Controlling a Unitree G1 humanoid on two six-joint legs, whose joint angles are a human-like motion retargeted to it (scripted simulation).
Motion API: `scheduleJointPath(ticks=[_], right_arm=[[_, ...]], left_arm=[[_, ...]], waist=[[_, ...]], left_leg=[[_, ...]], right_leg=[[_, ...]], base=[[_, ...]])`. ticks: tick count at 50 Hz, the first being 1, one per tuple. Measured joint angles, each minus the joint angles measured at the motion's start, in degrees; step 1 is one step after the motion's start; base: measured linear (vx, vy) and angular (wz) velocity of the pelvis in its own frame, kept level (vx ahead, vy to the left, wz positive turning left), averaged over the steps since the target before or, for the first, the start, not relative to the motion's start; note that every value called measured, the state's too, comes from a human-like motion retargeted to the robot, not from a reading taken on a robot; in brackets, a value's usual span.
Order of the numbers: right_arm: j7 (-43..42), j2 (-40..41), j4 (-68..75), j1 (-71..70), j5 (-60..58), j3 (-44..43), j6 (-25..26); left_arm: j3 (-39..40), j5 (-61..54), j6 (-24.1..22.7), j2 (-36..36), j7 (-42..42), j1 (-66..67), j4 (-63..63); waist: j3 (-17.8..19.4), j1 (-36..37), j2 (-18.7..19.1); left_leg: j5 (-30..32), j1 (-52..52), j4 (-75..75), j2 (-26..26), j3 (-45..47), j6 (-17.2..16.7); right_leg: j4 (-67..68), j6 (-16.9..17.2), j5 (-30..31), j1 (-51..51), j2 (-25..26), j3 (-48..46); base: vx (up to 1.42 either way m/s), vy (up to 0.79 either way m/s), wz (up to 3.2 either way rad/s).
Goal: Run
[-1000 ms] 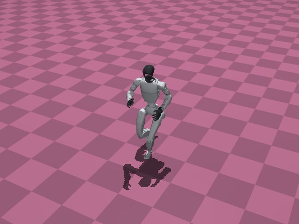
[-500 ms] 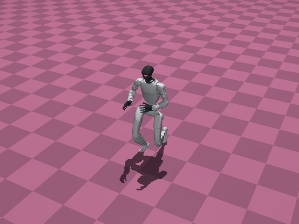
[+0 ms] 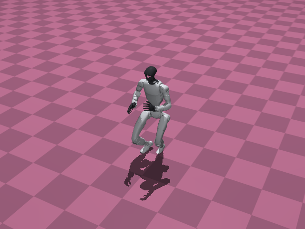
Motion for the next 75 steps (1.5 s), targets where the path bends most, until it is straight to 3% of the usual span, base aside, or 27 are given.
scheduleJointPath(ticks=[5, 8, 11, 15, 18, 23, 25, 27, 30, 32, 34, 36, 38, 41, 43, 45, 47, 50, 53, 55, 58, 60, 62, 64, 67, 70, 75], right_arm=[[1.0, -0.7, -0.2, 4.0, 3.4, -0.2, -0.1], [0.4, -0.6, -0.2, 4.4, 4.4, 0.3, -0.1], [-1.2, -1.1, -0.6, 2.0, 4.4, -0.1, 0.1], [-4.4, -2.4, -0.4, -5.2, 3.0, -1.8, 1.2], [-6.3, -2.5, -1.0, -9.3, 3.0, -2.7, 0.6], [-8.3, -2.7, -3.5, -11.0, 1.7, -3.4, -0.7], [-8.1, -2.5, -3.9, -10.7, 0.8, -3.4, -0.8], [-7.5, -1.8, -3.9, -9.1, 0.3, -2.8, -0.9], [-5.7, -0.2, -3.0, -5.5, -0.7, -2.0, -0.6], [-4.1, 0.8, -1.9, -3.4, -1.6, -1.9, 0.1], [-2.6, 1.5, -1.0, -1.5, -1.6, -1.3, 0.1], [-1.4, 1.5, -1.0, 0.8, -0.1, -0.4, -0.3], [-0.2, 1.1, -1.0, 2.9, 2.0, 0.2, -0.5], [0.8, 0.4, -0.2, 4.7, 4.0, 0.5, -0.5], [0.5, 0.4, -0.1, 4.9, 4.8, 0.8, -0.6], [-0.5, 0.3, -0.6, 4.1, 5.0, 0.7, -0.9], [-2.4, -0.3, -1.4, 1.4, 4.3, -0.2, -1.0], [-6.2, -1.8, -2.5, -5.4, 1.8, -2.5, -0.3], [-9.4, -2.4, -4.2, -11.0, 0.8, -4.2, -0.7], [-10.9, -2.7, -5.8, -12.3, 0.9, -4.8, -1.5], [-11.5, -2.5, -7.3, -12.0, -0.2, -5.1, -2.4], [-11.0, -1.8, -7.3, -11.0, -0.9, -4.8, -2.4], [-9.9, -0.6, -6.2, -8.3, -1.3, -4.0, -2.1], [-8.2, 0.9, -4.2, -5.1, -2.1, -3.7, -1.5], [-5.3, 2.6, -0.7, -0.9, -2.7, -3.1, -0.8], [-3.1, 2.5, 0.3, 3.6, 0.4, -1.6, -1.4], [-0.5, 1.5, 0.8, 7.8, 5.9, -1.2, -1.2]], left_arm=[[-1.9, 0.3, -3.9, 1.5, -0.8, -5.2, -1.8], [-3.1, 0.2, -4.4, 0.5, -1.7, -3.1, -2.3], [-4.1, -1.1, -2.9, -1.3, -3.1, 1.4, -1.2], [-4.0, -3.7, -0.7, -3.0, -5.5, 7.5, 1.5], [-2.7, -6.3, -1.5, -2.6, -8.1, 13.0, 1.4], [-0.9, -7.0, -3.3, -0.6, -11.0, 20.3, -0.1], [-0.6, -6.7, -3.2, -0.5, -10.8, 21.4, -0.8], [-0.4, -5.7, -3.1, -0.9, -10.0, 21.7, -1.6], [0.7, -2.5, -2.4, -1.2, -6.9, 19.2, -3.5], [1.4, 0.6, -1.1, -0.4, -3.6, 13.5, -4.5], [1.5, 1.9, 0.2, 0.3, -1.3, 6.2, -4.8], [1.6, 1.8, 0.2, 0.8, -0.4, 0.3, -5.3], [1.3, 1.4, -1.0, 1.5, -0.5, -3.7, -5.9], [-0.3, 1.8, -3.8, 2.0, -1.0, -5.8, -6.4], [-1.3, 2.1, -4.7, 1.5, -1.3, -4.9, -6.6], [-2.3, 1.8, -4.4, 0.4, -1.7, -2.1, -6.0], [-3.0, 1.0, -3.1, -0.8, -2.1, 1.9, -4.4], [-3.5, -0.4, -1.1, -1.8, -3.5, 7.4, -1.2], [-2.4, -2.6, -1.8, -1.7, -5.8, 13.5, -0.2], [-1.5, -3.7, -3.0, -1.0, -7.2, 17.7, -0.4], [-0.7, -4.1, -4.0, 0.0, -8.3, 21.9, -1.1], [-0.5, -3.8, -4.0, -0.1, -7.6, 22.7, -1.8], [0.0, -2.4, -4.0, -0.6, -6.2, 22.1, -2.9], [0.8, 0.3, -3.3, -0.7, -3.7, 19.0, -4.2], [1.5, 3.9, -1.2, 0.0, 0.3, 8.9, -5.0], [1.9, 3.3, -1.1, 0.7, 1.8, -0.2, -5.7], [0.0, 3.1, -5.0, 1.6, 1.8, -3.6, -6.8]], waist=[[-1.2, -2.2, 6.7], [-0.8, -1.0, 8.4], [0.8, 2.0, 8.9], [2.6, 7.5, 8.1], [1.6, 10.7, 5.4], [-0.7, 13.5, 0.5], [-1.1, 13.2, -1.6], [-1.0, 12.4, -2.6], [-0.1, 10.1, -4.1], [0.9, 7.8, -4.6], [1.2, 4.8, -4.2], [0.8, 1.8, -2.5], [0.3, -0.3, 0.5], [-0.6, -1.2, 4.8], [-0.7, -0.7, 6.2], [-0.2, 0.6, 6.7], [0.9, 2.9, 6.8], [2.6, 7.0, 6.3], [1.9, 10.7, 4.1], [1.0, 12.5, 2.0], [-0.2, 13.5, -1.6], [-0.5, 13.1, -3.8], [-0.2, 12.2, -4.8], [0.6, 10.6, -5.5], [1.8, 6.5, -5.5], [1.2, 1.8, -2.1], [0.0, -0.5, 5.3]], left_leg=[[8.6, 9.3, 0.5, 10.3, -0.6, -8.4], [16.5, 8.9, 14.1, 15.9, -0.2, -10.3], [19.9, 4.0, 31.0, 21.6, 0.3, -8.2], [11.9, -9.9, 43.0, 25.5, 0.9, -2.1], [7.0, -19.7, 33.9, 22.0, 4.1, -0.7], [7.9, -24.7, 5.0, 11.4, 8.6, -3.7], [9.2, -23.8, -1.5, 6.5, 8.9, -3.1], [8.8, -23.1, 2.2, 4.1, 8.3, -1.2], [4.0, -19.4, 8.7, 0.4, 7.3, 3.3], [-0.2, -14.9, 9.2, -1.3, 6.1, 5.1], [-1.8, -9.3, 6.5, -2.2, 4.1, 4.6], [-1.1, -3.0, 2.4, -1.3, 1.9, 2.2], [0.9, 3.2, -0.6, 2.1, 0.3, -1.6], [7.7, 8.1, 1.5, 9.2, -0.2, -7.4], [12.9, 8.6, 9.2, 13.1, -0.1, -9.3], [16.9, 7.4, 20.1, 16.6, 0.4, -9.3], [17.4, 3.6, 31.9, 20.6, 0.8, -7.0], [11.7, -6.8, 43.2, 24.4, 1.2, -1.8], [5.8, -17.7, 36.6, 22.3, 4.0, 0.7], [4.2, -21.6, 25.0, 18.7, 6.8, 0.1], [6.0, -22.6, 4.2, 10.2, 9.3, -2.3], [7.5, -21.6, -0.9, 5.3, 9.3, -1.6], [6.1, -20.4, 4.0, 3.0, 8.4, 0.8], [2.3, -17.4, 7.9, 0.9, 7.4, 3.5], [-1.4, -9.1, 6.1, -1.2, 4.9, 4.3], [0.7, 1.3, 0.4, 1.1, 1.5, -0.5], [14.3, 8.5, 8.6, 13.6, 0.8, -9.5]], right_leg=[[-30.3, 4.0, 3.7, -2.4, 13.9, -4.8], [-28.4, 1.4, 3.9, -0.1, 18.0, -5.1], [-21.4, -3.5, -1.8, 4.2, 20.1, -4.6], [-19.9, -6.0, -9.6, 11.8, 20.8, -3.1], [-24.2, -2.8, -9.3, 17.9, 19.2, -1.3], [-28.9, 5.1, -3.0, 27.1, 13.4, -0.4], [-25.3, 7.4, 0.0, 28.9, 9.9, -0.1], [-17.0, 8.7, 5.0, 29.1, 7.2, 0.3], [-0.6, 8.1, 11.4, 25.6, 1.2, 1.1], [7.6, 5.2, 9.1, 19.1, -2.2, 2.6], [9.6, 2.4, 4.2, 10.8, -3.5, 3.5], [4.4, 1.1, 0.5, 3.6, -2.0, 2.3], [-7.0, 1.4, -0.7, -0.7, 2.6, -0.7], [-26.2, 3.6, 1.8, -1.9, 11.9, -3.4], [-28.6, 3.1, 3.0, -1.1, 15.6, -3.9], [-24.0, 0.4, 1.7, 0.8, 17.6, -3.9], [-19.1, -3.1, -3.1, 4.0, 18.9, -3.7], [-17.0, -6.1, -10.3, 10.1, 20.0, -2.7], [-21.3, -3.7, -10.7, 16.7, 19.4, -0.7], [-24.6, -0.2, -8.4, 21.4, 17.5, 0.3], [-25.1, 5.7, -2.3, 26.6, 12.1, 0.5], [-19.5, 8.1, 2.1, 28.1, 7.9, 0.8], [-9.4, 8.5, 7.5, 27.7, 3.9, 0.7], [1.5, 6.8, 9.8, 24.3, -0.8, 1.1], [9.5, 2.0, 4.2, 13.5, -5.1, 2.4], [0.4, -0.1, -1.7, 3.4, -1.2, -0.2], [-28.5, 2.2, 1.5, 0.0, 14.8, -4.6]], base=[[0.02, -0.07, -0.11], [-0.05, -0.08, -0.07], [-0.05, -0.09, 0.00], [-0.02, -0.06, 0.04], [0.01, 0.01, 0.06], [0.05, 0.07, 0.26], [0.00, 0.06, 0.27], [0.00, 0.00, 0.00], [-0.02, 0.04, -0.04], [-0.02, 0.07, -0.08], [0.00, 0.00, 0.00], [0.01, 0.00, 0.09], [0.07, -0.05, -0.03], [0.02, -0.08, -0.11], [-0.05, -0.08, -0.07], [-0.06, -0.08, -0.02], [-0.04, -0.09, -0.01], [-0.02, -0.08, 0.01], [0.00, 0.00, 0.00], [0.07, 0.07, 0.16], [0.04, 0.08, 0.29], [0.00, 0.03, 0.13], [0.00, 0.00, 0.00], [-0.01, 0.03, -0.06], [-0.01, 0.04, -0.02], [0.04, -0.03, 0.06], [0.00, -0.08, -0.11]])
